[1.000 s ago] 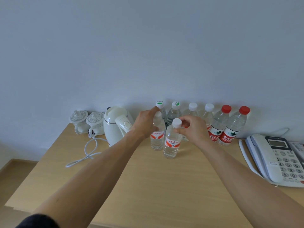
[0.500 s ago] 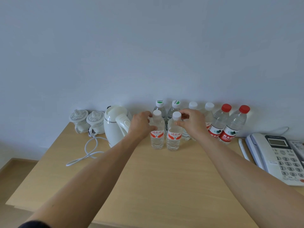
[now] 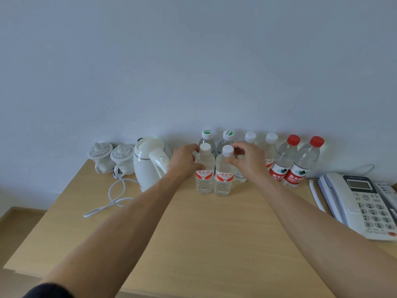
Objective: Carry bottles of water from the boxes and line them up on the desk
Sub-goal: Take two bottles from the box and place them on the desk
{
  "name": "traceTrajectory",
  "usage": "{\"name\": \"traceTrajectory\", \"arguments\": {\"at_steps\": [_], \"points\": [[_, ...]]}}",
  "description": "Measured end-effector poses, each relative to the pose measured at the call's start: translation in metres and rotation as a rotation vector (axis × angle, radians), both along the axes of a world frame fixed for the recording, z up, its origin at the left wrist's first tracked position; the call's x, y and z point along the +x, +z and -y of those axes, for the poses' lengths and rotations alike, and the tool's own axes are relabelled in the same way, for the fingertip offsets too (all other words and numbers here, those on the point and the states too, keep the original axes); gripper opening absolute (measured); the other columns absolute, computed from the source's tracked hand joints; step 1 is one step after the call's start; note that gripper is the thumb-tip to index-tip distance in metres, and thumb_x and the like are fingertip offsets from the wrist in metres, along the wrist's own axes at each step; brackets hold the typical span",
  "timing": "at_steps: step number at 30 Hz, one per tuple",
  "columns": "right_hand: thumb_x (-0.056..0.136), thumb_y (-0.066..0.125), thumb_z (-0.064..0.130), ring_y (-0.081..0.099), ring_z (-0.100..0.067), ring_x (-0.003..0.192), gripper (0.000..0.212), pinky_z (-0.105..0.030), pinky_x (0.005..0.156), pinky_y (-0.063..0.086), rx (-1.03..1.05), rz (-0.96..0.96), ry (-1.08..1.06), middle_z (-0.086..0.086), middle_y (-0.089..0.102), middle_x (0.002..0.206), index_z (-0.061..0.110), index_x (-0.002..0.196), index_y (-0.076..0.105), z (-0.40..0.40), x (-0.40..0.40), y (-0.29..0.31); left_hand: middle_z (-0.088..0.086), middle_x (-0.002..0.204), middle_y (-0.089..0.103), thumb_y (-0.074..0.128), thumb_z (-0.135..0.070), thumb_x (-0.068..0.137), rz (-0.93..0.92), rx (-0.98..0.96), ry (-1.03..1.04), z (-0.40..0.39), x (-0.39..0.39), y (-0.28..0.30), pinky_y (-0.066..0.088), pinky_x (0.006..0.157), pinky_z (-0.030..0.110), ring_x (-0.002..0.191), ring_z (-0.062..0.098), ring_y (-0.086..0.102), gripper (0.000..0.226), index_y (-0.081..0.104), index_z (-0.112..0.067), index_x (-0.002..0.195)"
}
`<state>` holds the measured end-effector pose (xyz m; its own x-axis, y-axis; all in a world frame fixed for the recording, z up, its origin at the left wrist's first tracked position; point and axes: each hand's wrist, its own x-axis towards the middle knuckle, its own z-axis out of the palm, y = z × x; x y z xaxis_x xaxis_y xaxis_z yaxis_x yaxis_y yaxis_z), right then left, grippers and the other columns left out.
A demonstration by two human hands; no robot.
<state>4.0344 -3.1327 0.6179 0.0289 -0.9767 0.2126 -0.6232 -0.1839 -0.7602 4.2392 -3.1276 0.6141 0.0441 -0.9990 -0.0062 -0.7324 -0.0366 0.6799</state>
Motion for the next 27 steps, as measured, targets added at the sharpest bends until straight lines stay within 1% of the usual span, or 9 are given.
{"name": "traceTrajectory", "arguments": {"at_steps": [4,7,13,16,20,24,27], "points": [[0.074,0.085,0.012,0.065,-0.015,0.091,0.034,-0.028,0.086,0.049,-0.001,-0.023,0.002,0.004,0.071,0.098,0.014,0.105,0.072,0.0022,0.0010,0.0002,0.003,0.089,0.068,0.086,-0.016,0.072,-0.010,-0.003,0.001,-0.0004,0.0001,0.0010,0.045,0.066,0.025,0.082,0.020,0.066,0.046,0.066,-0.018,0.114],[0.073,0.086,0.013,0.065,-0.015,0.090,0.034,-0.029,0.086,0.049,-0.006,-0.026,0.004,0.005,0.071,0.096,0.014,0.104,0.072,0.0021,-0.0004,-0.0009,0.006,0.091,0.070,0.085,-0.015,0.072,-0.015,-0.001,0.001,-0.0007,0.0002,0.0011,0.046,0.068,0.026,0.084,0.020,0.067,0.045,0.067,-0.017,0.113],[0.072,0.086,0.014,0.063,-0.011,0.086,0.033,-0.023,0.082,0.045,-0.029,-0.021,0.007,0.009,0.067,0.090,0.015,0.102,0.072,0.0016,-0.0004,-0.0029,0.008,0.093,0.072,0.085,-0.014,0.073,-0.005,0.008,-0.013,-0.0001,0.0018,0.0018,0.053,0.075,0.031,0.088,0.022,0.068,0.047,0.066,-0.016,0.115],[0.072,0.086,0.014,0.063,-0.011,0.087,0.033,-0.020,0.079,0.042,-0.030,-0.022,0.004,0.008,0.067,0.091,0.015,0.102,0.072,0.0014,-0.0011,-0.0032,0.007,0.093,0.071,0.084,-0.013,0.074,-0.002,0.012,-0.018,0.0001,0.0012,0.0020,0.049,0.071,0.027,0.087,0.021,0.068,0.047,0.066,-0.016,0.117],[0.073,0.086,0.016,0.062,-0.011,0.086,0.033,-0.012,0.072,0.038,-0.031,-0.040,-0.002,0.008,0.066,0.091,0.015,0.102,0.071,0.0014,-0.0003,-0.0040,0.006,0.094,0.071,0.084,-0.014,0.074,0.004,0.020,-0.017,-0.0010,0.0001,0.0024,0.051,0.074,0.029,0.089,0.022,0.068,0.047,0.065,-0.017,0.118],[0.073,0.086,0.017,0.063,-0.012,0.087,0.033,-0.020,0.078,0.040,-0.031,-0.039,-0.001,0.006,0.068,0.093,0.014,0.102,0.071,0.0015,-0.0006,-0.0037,0.004,0.094,0.069,0.084,-0.014,0.075,0.015,0.026,-0.027,-0.0015,0.0005,0.0036,0.047,0.073,0.028,0.089,0.021,0.066,0.048,0.065,-0.017,0.118],[0.073,0.086,0.018,0.063,-0.013,0.088,0.034,-0.021,0.079,0.041,-0.038,-0.043,-0.006,0.004,0.070,0.096,0.013,0.103,0.071,0.0008,-0.0009,-0.0050,0.002,0.095,0.066,0.083,-0.016,0.076,0.033,0.021,-0.038,-0.0026,0.0001,0.0030,0.047,0.075,0.029,0.090,0.021,0.064,0.048,0.064,-0.017,0.120]]}}
